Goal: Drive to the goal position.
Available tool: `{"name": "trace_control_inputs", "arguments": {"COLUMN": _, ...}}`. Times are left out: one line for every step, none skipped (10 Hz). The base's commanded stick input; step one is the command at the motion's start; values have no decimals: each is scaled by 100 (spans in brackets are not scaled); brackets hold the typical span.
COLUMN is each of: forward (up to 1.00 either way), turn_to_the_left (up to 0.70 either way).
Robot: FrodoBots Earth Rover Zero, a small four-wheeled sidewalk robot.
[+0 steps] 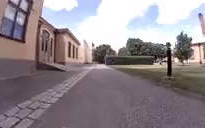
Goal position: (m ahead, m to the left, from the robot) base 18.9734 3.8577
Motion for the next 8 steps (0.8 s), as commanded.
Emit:
{"name": "trace_control_inputs", "arguments": {"forward": 85, "turn_to_the_left": -24}}
{"name": "trace_control_inputs", "arguments": {"forward": 85, "turn_to_the_left": -29}}
{"name": "trace_control_inputs", "arguments": {"forward": 85, "turn_to_the_left": -21}}
{"name": "trace_control_inputs", "arguments": {"forward": 85, "turn_to_the_left": 1}}
{"name": "trace_control_inputs", "arguments": {"forward": 85, "turn_to_the_left": 1}}
{"name": "trace_control_inputs", "arguments": {"forward": 85, "turn_to_the_left": 1}}
{"name": "trace_control_inputs", "arguments": {"forward": 85, "turn_to_the_left": 1}}
{"name": "trace_control_inputs", "arguments": {"forward": 85, "turn_to_the_left": 1}}
